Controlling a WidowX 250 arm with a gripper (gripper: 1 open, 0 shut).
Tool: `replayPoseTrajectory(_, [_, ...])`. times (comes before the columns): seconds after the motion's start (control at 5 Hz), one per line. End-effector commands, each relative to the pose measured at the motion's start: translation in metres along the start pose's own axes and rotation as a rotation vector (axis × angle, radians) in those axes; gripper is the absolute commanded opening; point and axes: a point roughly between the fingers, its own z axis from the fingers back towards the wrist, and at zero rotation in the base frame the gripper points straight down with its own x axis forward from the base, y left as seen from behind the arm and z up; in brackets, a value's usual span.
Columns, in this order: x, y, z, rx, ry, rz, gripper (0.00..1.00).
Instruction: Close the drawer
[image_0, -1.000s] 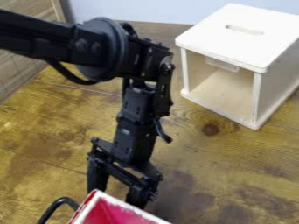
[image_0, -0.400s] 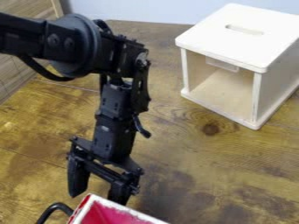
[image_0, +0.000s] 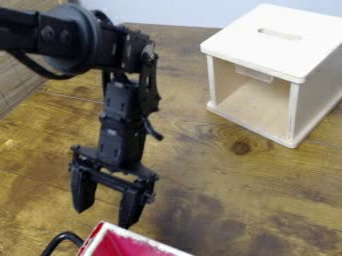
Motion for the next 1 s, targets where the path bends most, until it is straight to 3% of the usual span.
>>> replayPoseTrajectory(0.0, [0.012, 0.013, 0.036, -0.021, -0.103, 0.026, 1.00])
replayPoseTrajectory(0.2, [0.029, 0.022, 0.066, -0.028, -0.167, 0.026, 1.00])
replayPoseTrajectory(0.4, [0.042, 0.040, 0.092, -0.043, -0.261, 0.010, 1.00])
replayPoseTrajectory(0.6, [0.050, 0.053, 0.105, -0.041, -0.314, -0.003, 1.00])
replayPoseTrajectory(0.8, [0.050, 0.041, 0.117, -0.053, -0.346, 0.027, 1.00])
